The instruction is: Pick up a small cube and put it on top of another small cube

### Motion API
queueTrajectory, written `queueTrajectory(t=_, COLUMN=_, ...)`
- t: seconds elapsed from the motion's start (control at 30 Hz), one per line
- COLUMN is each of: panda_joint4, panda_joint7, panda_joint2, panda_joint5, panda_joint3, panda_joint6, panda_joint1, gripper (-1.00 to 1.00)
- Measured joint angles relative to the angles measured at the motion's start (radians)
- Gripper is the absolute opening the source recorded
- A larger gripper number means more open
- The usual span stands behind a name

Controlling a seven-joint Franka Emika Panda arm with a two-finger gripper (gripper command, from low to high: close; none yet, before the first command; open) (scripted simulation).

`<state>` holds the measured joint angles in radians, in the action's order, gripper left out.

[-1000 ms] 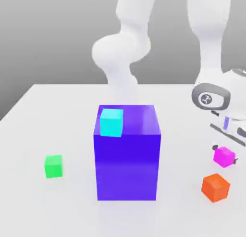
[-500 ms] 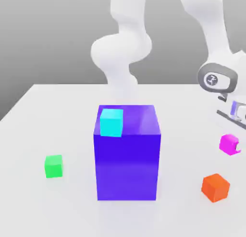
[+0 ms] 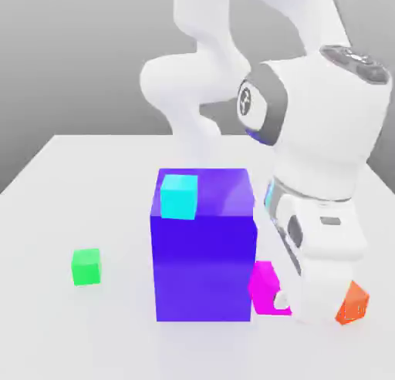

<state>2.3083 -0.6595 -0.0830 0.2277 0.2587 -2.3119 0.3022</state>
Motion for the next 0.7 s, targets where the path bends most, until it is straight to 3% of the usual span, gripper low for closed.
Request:
queueTrajectory(t=0.23, panda_joint4=0.085, panda_joint7=-0.405, panda_joint2=0.116, panda_joint5=0.105, panda_joint3=0.136, panda_joint6=0.022, panda_joint1=-0.334, gripper=-1.00)
queueTrajectory(t=0.63, panda_joint4=0.548, panda_joint7=-1.188, panda_joint2=0.333, panda_joint5=0.143, panda_joint3=0.385, panda_joint6=-0.308, panda_joint1=-0.438, gripper=-1.00)
queueTrajectory(t=0.7, panda_joint4=0.578, panda_joint7=-1.247, panda_joint2=0.353, panda_joint5=0.126, panda_joint3=0.408, panda_joint6=-0.329, panda_joint1=-0.421, gripper=-1.00)
